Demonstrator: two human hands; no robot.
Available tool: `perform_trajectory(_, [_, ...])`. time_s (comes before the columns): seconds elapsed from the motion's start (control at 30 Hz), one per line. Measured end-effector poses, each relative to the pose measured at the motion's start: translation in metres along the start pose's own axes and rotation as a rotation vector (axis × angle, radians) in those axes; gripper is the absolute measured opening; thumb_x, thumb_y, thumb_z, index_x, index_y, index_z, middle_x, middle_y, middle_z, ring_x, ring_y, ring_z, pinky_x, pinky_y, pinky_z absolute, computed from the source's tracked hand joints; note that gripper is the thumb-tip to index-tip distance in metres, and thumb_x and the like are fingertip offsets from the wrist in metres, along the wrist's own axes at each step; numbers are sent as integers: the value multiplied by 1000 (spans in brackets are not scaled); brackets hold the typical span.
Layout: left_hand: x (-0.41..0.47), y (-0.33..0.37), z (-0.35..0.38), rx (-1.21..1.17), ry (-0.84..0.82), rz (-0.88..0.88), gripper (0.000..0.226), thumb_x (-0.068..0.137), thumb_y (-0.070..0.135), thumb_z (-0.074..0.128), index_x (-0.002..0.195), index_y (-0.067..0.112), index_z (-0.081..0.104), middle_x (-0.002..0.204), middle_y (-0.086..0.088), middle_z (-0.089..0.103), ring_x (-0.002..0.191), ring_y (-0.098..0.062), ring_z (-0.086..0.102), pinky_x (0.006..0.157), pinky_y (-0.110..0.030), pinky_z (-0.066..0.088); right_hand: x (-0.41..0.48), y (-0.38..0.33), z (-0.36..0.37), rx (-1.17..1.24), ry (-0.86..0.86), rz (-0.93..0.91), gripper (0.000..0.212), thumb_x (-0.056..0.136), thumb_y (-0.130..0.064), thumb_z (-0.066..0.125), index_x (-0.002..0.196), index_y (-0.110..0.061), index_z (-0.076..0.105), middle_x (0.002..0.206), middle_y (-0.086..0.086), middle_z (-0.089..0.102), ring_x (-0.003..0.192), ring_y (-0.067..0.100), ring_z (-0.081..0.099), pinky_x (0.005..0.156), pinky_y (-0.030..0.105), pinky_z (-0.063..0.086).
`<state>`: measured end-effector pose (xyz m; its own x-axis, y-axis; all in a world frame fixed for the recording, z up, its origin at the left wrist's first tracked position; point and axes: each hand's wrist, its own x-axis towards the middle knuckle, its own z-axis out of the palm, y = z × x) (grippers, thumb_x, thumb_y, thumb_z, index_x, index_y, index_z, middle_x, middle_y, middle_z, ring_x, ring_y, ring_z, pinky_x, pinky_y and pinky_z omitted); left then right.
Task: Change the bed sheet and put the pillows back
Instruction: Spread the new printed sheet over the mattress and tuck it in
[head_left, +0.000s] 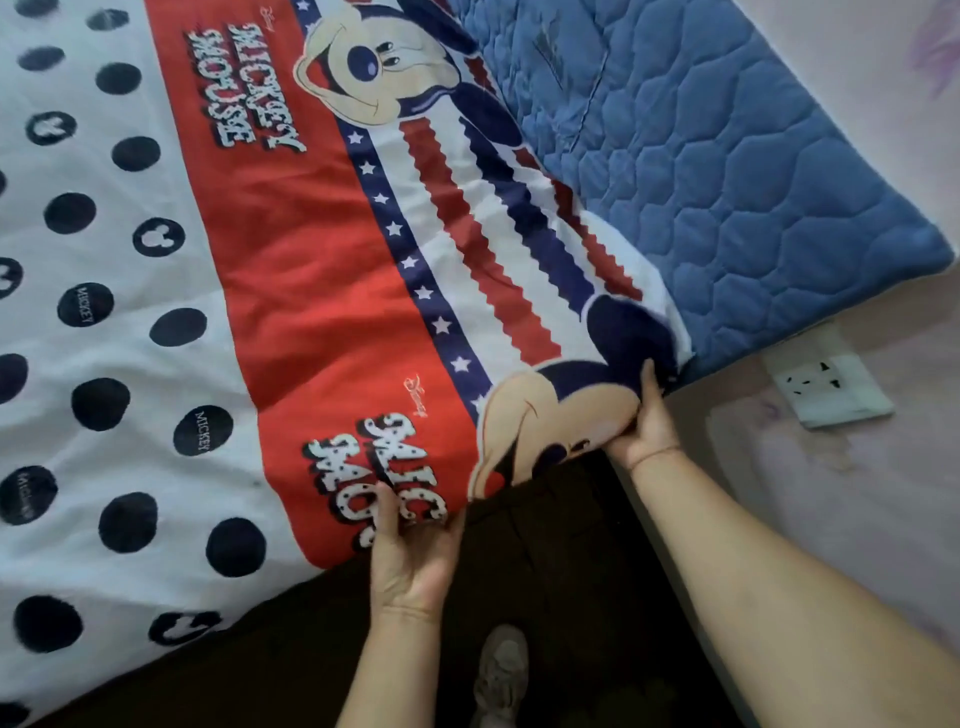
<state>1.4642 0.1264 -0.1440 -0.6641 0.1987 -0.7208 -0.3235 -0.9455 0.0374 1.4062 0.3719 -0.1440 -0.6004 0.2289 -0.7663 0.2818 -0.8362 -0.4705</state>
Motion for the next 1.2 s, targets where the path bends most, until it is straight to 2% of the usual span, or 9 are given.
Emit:
perform_trajectory(0.1, [4,-11,-34,75,229,-41,119,7,29,100,118,19,60,132,-8,60,122,-29,54,101,-50,41,6,3,-12,-89,156,39,52,88,-60,52,121,-21,62,98,11,74,93,31,67,60,47,59])
perform_trajectory(0.27, [0,-4,-48,342,233,-146,114,24,48,97,125,21,53,132,-10,59,121,-28,56,111,-49,34,5,-2,-22,-313,414,-48,104,56,-72,74,140,-16,46,126,11,62,106,30,64,68,38,58])
perform_trajectory(0.43, [-20,-1,-4,1450,-81,-474,76,72,76,44,118,19,67,115,6,71,109,-10,65,102,-33,44,-26,-5,1,-739,740,-642,31,89,-42,62,92,-12,55,99,8,60,90,24,59,85,41,50])
perform_trajectory(0.5, [-27,-5,30,1659,-210,-260,60,80,68,42,104,21,71,103,7,73,93,-5,69,91,-29,50,-29,-8,21,-933,532,-926,25,91,-37,60,93,-12,57,99,5,56,88,19,54,86,45,50])
perform_trajectory(0.57, [-26,-9,61,1691,-238,269,44,89,58,46,93,20,68,91,5,71,84,-9,67,79,-29,52,-14,-11,39,-1250,284,-1046,36,94,-42,52,112,-13,62,120,7,57,112,21,52,101,43,43])
perform_trajectory(0.67, [7,-6,84,1957,-108,1079,49,96,55,36,125,22,59,133,4,56,130,-15,44,111,-32,26,20,-21,54,-1744,77,-892,66,94,-59,29,147,-22,36,156,5,30,144,25,23,117,43,18])
perform_trajectory(0.73, [36,6,73,2263,35,1041,73,92,67,18,152,26,27,160,3,20,150,-15,7,120,-36,-8,44,-27,41,-1743,155,-640,66,97,-61,23,153,-26,21,160,2,19,147,26,16,118,44,12])
perform_trajectory(0.8, [56,17,46,2518,160,901,84,87,74,3,156,26,2,164,5,-3,149,-14,-13,118,-45,-15,57,-33,21,-1580,234,-467,62,98,-59,23,153,-31,20,160,3,21,145,30,20,117,46,14])
perform_trajectory(1.2, [71,24,19,2671,215,868,79,87,72,-6,151,26,-14,159,5,-20,146,-15,-25,117,-46,-20,40,-10,-11,-1515,413,-432,57,102,-48,20,148,-17,36,155,10,29,140,31,28,116,46,22])
